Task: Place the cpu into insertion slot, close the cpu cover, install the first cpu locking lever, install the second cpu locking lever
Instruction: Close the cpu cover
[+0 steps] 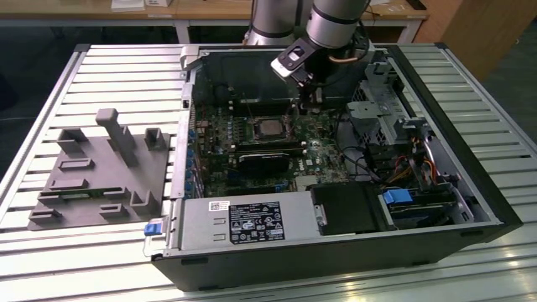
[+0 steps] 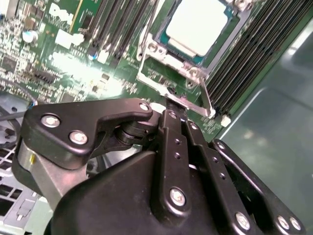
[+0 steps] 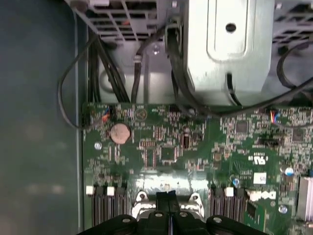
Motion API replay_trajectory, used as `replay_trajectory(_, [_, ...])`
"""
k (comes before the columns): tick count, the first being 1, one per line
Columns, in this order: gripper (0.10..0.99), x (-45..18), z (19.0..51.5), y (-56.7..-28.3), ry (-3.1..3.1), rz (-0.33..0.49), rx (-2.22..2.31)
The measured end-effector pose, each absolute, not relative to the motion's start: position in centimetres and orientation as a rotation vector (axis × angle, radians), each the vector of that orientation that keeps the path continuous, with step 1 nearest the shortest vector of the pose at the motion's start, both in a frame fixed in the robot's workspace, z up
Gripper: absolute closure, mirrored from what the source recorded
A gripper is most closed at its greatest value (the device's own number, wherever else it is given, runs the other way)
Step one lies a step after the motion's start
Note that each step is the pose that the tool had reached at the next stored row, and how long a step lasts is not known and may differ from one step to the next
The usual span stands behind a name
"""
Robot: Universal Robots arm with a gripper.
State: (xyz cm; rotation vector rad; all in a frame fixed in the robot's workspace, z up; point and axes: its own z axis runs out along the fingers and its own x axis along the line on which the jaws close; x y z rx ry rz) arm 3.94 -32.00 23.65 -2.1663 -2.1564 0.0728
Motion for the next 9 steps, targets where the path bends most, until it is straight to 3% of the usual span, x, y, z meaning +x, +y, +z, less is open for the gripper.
replay_trajectory(9, [0.984,2.5,23.6,-32.0,-2.161,0.063,-2.169])
